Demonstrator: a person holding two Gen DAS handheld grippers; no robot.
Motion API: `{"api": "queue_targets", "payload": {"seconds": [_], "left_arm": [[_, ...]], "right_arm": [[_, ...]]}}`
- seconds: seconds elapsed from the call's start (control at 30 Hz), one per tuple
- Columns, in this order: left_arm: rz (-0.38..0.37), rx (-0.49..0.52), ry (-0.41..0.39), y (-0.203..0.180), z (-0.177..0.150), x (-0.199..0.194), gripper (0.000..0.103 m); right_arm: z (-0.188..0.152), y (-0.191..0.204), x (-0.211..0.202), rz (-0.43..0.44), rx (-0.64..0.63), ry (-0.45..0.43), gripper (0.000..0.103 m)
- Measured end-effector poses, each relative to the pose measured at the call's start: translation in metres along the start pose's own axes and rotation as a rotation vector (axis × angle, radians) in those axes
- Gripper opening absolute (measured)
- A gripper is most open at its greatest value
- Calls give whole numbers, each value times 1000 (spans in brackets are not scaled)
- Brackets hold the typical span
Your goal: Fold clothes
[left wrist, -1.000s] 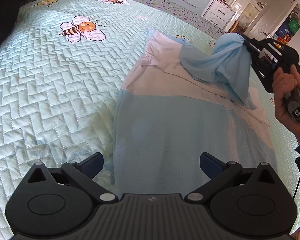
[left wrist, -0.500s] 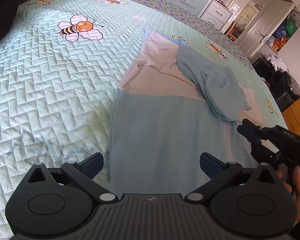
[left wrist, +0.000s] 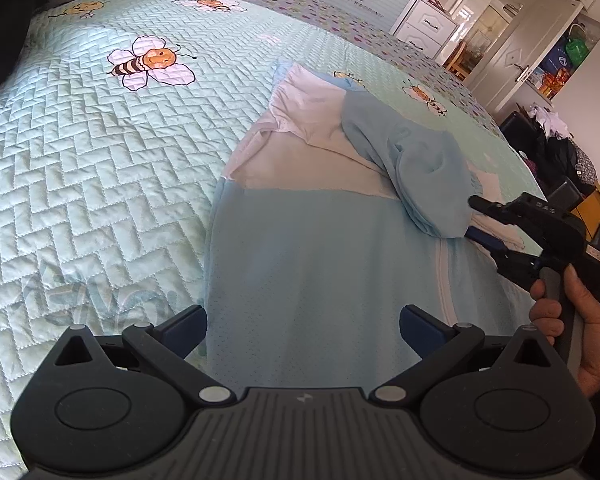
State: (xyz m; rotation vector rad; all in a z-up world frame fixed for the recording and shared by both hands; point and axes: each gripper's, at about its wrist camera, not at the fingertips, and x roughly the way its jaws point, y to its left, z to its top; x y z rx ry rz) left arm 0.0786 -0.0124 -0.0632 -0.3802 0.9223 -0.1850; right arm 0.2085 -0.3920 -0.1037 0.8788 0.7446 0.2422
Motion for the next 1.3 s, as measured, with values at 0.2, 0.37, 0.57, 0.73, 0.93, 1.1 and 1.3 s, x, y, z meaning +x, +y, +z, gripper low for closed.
{"api": "queue_targets", "payload": {"seconds": [0.2, 0.37, 0.57, 0.73, 0.93, 1.1, 1.3], "left_arm": [[4, -4, 4, 2, 1, 2, 102], [0, -5, 8, 1, 1, 4, 102], [-12, 11, 19, -6, -2, 6, 102], [-13, 6, 13, -6, -2, 4, 102], [-23, 1, 10, -1, -2, 1, 102], [-33, -8, -2, 6, -1, -1, 102], [-60, 5, 7, 1, -3, 6, 102]], "right_arm": [[-7, 1, -10, -7, -31, -13, 2], [-4, -18, -36, -36, 42, -85, 2], [-12, -2, -37, -3, 16, -72, 8], [-16, 58, -7, 78, -78, -10, 52], [-14, 104, 34, -39, -202, 34, 51], [6, 63, 9, -132, -56, -50, 52], [27, 15, -9, -123, 1, -43, 51]]}}
